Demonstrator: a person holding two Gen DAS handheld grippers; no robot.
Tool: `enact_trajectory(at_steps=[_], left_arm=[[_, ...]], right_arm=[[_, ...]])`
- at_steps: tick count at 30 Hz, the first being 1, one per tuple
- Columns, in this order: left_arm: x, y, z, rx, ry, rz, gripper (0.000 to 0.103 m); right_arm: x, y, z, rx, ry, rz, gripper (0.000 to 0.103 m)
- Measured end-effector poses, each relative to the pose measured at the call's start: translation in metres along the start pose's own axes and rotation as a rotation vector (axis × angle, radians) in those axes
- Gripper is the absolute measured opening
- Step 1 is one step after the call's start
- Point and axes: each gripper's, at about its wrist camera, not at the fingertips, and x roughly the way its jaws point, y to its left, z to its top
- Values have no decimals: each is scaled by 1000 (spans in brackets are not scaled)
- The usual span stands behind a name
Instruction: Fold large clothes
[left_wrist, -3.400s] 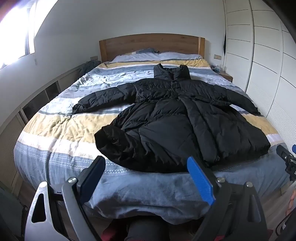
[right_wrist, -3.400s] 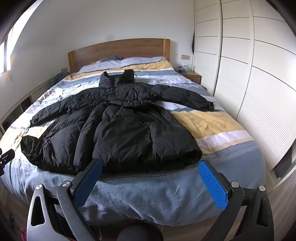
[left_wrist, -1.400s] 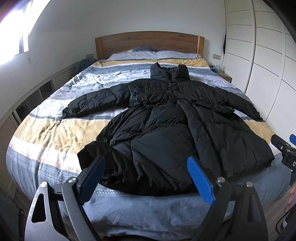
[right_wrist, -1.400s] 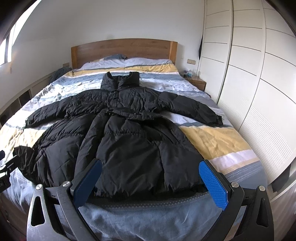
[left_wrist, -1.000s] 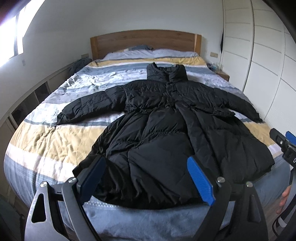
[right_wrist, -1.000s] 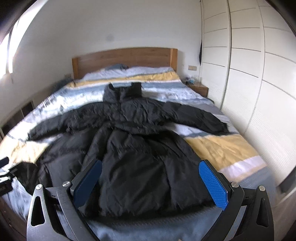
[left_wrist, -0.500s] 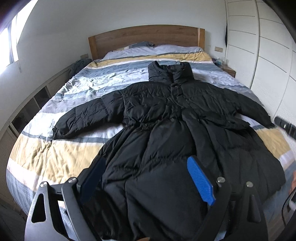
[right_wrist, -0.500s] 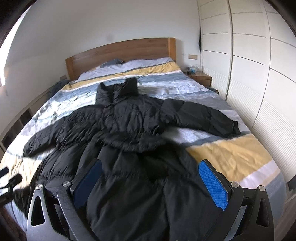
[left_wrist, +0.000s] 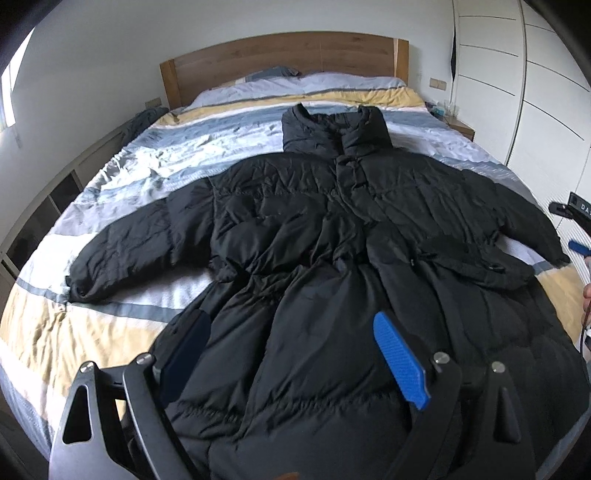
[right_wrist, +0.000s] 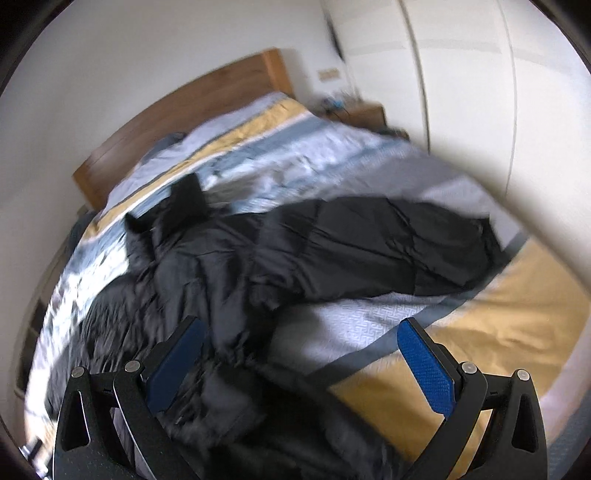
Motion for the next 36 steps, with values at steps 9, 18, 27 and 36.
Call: enact_trajectory(at_steps=[9, 18, 27, 36], left_arm=[[61, 1, -8, -44, 106, -38, 90], [80, 2, -12, -59, 113, -62, 90], [75, 5, -12, -57, 112, -60, 90], [50, 29, -8, -94, 89, -22, 90]], right_arm=[[75, -109, 10, 353, 84, 59, 100], [115, -172, 11, 716, 6, 197, 57], [105, -168, 30, 676, -131, 219, 10], [45, -62, 84, 255, -193, 283, 7]])
